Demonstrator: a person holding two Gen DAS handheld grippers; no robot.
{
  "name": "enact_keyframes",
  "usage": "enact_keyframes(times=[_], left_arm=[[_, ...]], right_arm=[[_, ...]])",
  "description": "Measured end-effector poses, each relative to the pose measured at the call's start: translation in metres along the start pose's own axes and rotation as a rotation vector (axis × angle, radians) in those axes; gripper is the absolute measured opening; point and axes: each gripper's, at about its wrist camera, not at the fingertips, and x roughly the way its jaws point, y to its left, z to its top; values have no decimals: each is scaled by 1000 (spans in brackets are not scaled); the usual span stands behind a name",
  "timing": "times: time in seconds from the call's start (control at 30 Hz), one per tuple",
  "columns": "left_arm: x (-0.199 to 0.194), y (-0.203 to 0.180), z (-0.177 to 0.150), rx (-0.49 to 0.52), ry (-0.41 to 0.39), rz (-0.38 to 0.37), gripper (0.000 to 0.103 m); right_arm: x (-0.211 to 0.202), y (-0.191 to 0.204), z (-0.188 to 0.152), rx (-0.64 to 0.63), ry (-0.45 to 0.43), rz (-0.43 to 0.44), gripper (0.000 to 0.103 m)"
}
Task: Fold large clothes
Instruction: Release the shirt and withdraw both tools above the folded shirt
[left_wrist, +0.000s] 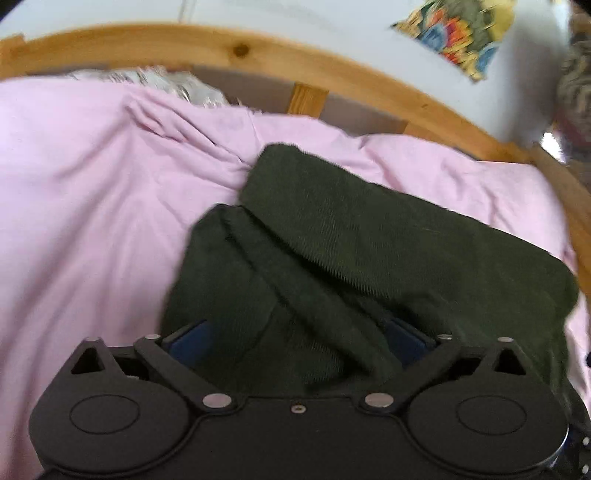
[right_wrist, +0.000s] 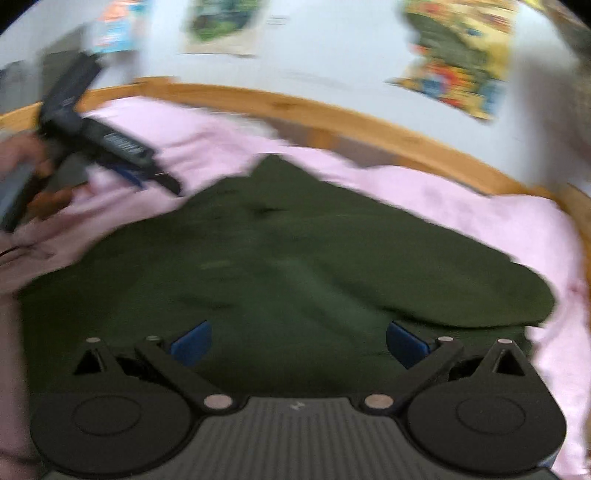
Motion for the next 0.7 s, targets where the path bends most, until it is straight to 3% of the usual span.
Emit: enact_keyframes(times=[0.1,0.27,0.37,0.47,0.57,0.7], left_arm=[[-43,7,-19,71,6,-38,102],[-111,9,-59,214,84,-46,102],[-133,15,-79,240,92,-15,102],[-138,26,-91,193,81,-1,102],[-135,30,-92,157,109,-14,102],[-135,29,-94,187,81,-55,102]], right_arm=[[-16,43,-1,-91,36,167,103],[-21,91,-13,-124,80,250,103],[-10,114,-25,-135,136,250,103],[0,129,-35,-182,157,197,103],[9,125,-34,-124,175,194,103],[17,117,-31,-50,202,207,103]])
